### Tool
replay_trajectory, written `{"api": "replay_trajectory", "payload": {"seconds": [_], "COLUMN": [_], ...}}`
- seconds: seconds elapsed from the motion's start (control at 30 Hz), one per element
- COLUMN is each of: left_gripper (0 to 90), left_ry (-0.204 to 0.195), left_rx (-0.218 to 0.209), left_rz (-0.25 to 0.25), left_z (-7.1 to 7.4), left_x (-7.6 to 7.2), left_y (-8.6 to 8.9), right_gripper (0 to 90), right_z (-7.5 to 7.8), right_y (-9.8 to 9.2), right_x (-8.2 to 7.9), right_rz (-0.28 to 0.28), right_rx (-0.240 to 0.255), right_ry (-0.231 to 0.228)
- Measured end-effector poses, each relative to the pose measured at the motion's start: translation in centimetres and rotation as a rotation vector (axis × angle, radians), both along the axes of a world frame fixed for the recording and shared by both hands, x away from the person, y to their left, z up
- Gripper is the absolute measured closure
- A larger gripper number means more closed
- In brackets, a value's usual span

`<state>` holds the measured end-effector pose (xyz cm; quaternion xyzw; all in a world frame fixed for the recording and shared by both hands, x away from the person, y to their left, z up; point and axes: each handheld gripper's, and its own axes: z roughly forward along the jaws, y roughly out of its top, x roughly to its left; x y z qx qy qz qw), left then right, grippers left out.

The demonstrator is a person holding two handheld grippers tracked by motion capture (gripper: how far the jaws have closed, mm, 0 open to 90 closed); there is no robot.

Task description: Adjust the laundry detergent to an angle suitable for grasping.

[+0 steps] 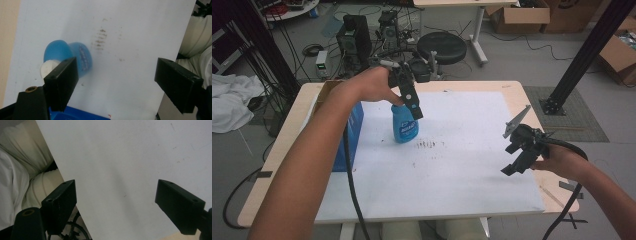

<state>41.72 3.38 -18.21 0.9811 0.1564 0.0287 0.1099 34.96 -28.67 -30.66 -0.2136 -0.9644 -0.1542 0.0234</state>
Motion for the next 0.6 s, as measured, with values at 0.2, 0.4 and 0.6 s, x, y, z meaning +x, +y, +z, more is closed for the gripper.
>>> {"api": "replay_trajectory", "payload": {"seconds": [0.2, 0.4, 0.6], "left_gripper": [20.0, 20.0, 20.0], "left_ry": [-0.002, -0.006, -0.005], "left_rx": [0.0, 0.001, 0.002], "left_rz": [0.005, 0.01, 0.009], "left_z": [0.07, 0.1, 0.11], "left_x": [0.0, -0.06, -0.06], "left_y": [0.22, 0.35, 0.21], "right_gripper": [17.2, 17.0, 17.0], "right_z": [-0.24, -0.27, -0.4], "right_y": [0.21, 0.25, 0.29], "right_x": [0.15, 0.37, 0.38], "right_rz": [0.004, 0.007, 0.015], "right_rx": [-0.002, 0.005, 0.004], "right_ry": [0.006, 0.001, 0.007]}}
